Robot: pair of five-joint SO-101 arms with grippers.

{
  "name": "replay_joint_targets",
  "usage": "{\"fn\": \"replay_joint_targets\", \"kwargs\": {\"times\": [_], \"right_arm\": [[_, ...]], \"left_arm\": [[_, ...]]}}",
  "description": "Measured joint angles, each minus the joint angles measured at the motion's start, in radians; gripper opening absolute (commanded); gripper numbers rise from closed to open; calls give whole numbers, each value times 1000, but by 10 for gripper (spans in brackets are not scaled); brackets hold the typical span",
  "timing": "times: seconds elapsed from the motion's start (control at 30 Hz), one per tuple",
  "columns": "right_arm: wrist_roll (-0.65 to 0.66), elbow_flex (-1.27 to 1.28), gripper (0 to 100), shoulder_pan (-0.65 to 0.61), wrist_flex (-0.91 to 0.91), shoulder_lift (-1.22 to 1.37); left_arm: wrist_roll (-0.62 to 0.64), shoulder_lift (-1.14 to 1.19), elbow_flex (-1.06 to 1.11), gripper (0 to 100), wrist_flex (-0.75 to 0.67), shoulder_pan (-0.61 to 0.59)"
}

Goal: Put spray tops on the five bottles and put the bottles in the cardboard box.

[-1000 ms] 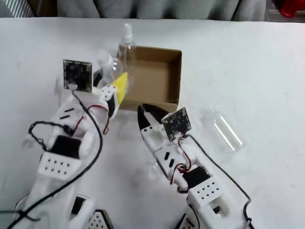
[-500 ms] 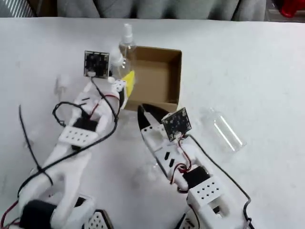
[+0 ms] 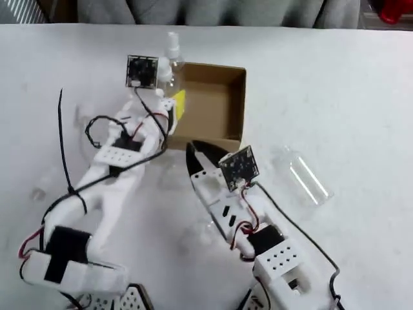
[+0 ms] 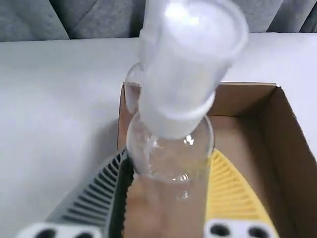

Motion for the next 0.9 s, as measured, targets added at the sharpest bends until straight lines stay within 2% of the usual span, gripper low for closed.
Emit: {"fn": "replay_joint_targets", "kwargs": {"times": [0.57,0.73,0.9], "right_arm": [[0,0,15,0,0,0],[0,0,15,0,0,0],[0,0,15,0,0,0]], "left_arm": [[0,215,-172,54,0,-20],[-66,250,-199,54,-2,-25],[-81,258,-206,54,-2,-25]]}}
